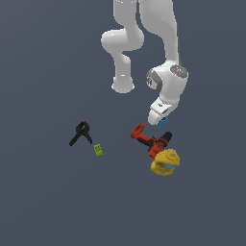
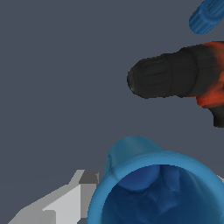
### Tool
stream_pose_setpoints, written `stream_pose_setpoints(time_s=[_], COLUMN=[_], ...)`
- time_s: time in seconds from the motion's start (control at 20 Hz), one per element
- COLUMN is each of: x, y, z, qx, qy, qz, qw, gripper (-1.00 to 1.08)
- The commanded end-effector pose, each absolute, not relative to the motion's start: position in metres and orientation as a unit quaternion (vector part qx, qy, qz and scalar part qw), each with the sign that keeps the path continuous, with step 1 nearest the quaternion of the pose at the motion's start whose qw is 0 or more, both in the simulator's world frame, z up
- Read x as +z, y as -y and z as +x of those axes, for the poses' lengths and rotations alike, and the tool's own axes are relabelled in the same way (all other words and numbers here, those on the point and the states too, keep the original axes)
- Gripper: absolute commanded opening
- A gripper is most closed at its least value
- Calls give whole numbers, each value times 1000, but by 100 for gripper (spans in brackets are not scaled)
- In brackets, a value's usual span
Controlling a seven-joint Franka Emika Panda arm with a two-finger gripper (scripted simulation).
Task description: Pick up a designated object from a clutter of objects.
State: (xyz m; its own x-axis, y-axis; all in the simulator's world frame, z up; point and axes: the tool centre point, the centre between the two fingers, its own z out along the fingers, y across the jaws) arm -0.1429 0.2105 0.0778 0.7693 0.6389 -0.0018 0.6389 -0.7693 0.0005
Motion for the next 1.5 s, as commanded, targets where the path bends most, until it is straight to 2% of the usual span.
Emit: stream_pose_setpoints(time_s=[0.0, 1.45], x=[93, 343], y=[-204, -100], z=[-141, -106], qx=[0, 0], qy=[-340, -340], qz=[940, 940], qw=[0, -2], gripper=[-100, -100])
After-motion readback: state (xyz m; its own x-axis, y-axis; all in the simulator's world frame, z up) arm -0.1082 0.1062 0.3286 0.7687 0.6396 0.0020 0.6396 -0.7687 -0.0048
